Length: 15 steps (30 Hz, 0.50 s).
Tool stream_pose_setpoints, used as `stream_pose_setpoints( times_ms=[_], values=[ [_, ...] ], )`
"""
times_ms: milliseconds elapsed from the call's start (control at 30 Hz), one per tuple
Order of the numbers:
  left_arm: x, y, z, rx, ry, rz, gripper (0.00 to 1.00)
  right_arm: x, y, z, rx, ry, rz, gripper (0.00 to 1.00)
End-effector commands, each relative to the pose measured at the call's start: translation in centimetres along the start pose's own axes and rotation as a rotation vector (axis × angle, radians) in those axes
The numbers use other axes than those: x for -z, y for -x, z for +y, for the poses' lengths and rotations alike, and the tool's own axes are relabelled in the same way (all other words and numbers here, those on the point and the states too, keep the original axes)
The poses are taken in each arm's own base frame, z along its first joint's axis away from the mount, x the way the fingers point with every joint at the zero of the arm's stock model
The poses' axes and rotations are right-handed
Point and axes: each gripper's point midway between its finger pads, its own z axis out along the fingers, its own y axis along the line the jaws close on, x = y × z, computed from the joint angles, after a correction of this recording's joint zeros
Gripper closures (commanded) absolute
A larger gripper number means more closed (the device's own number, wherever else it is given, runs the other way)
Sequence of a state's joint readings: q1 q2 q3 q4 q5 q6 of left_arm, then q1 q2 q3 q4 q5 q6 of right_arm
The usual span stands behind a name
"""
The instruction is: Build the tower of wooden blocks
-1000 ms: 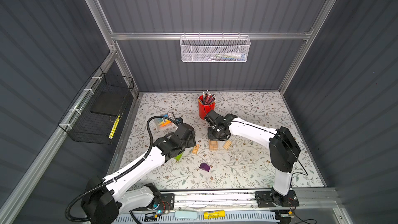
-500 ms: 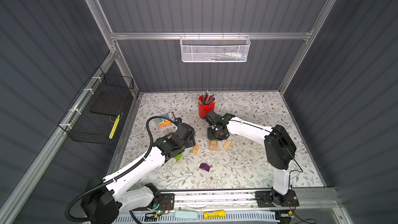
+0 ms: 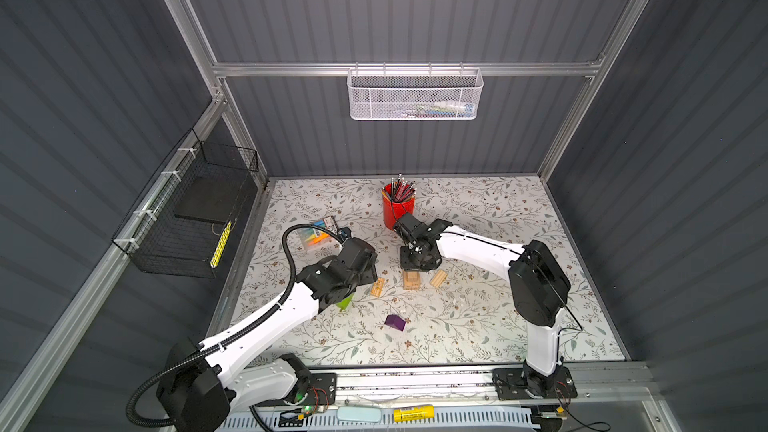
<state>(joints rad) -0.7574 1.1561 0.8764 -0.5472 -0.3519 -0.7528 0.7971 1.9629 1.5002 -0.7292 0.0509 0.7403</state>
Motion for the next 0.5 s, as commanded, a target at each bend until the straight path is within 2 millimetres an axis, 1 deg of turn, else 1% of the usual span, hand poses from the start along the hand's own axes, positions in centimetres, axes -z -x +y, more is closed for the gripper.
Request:
stream_pose_setpoints(
  times_ms=[0,300,467],
  values=[
    [-0.34,-0.31,0.87,0.007,0.039,0.012,0.31,-0.37,0.20,-0.13,-0.016,-0.011,0.004,0.70],
    [-0.40,-0.40,0.89,0.005,0.039,0.016,0.31,-0.89,0.05,-0.38,-0.015,-0.027,0.012,0.69],
    [-0.47,-0.45,0.89,0.005,0.039,0.018,0.30,-0.95,-0.05,-0.35,-0.015,-0.023,0.015,0.64]
  ],
)
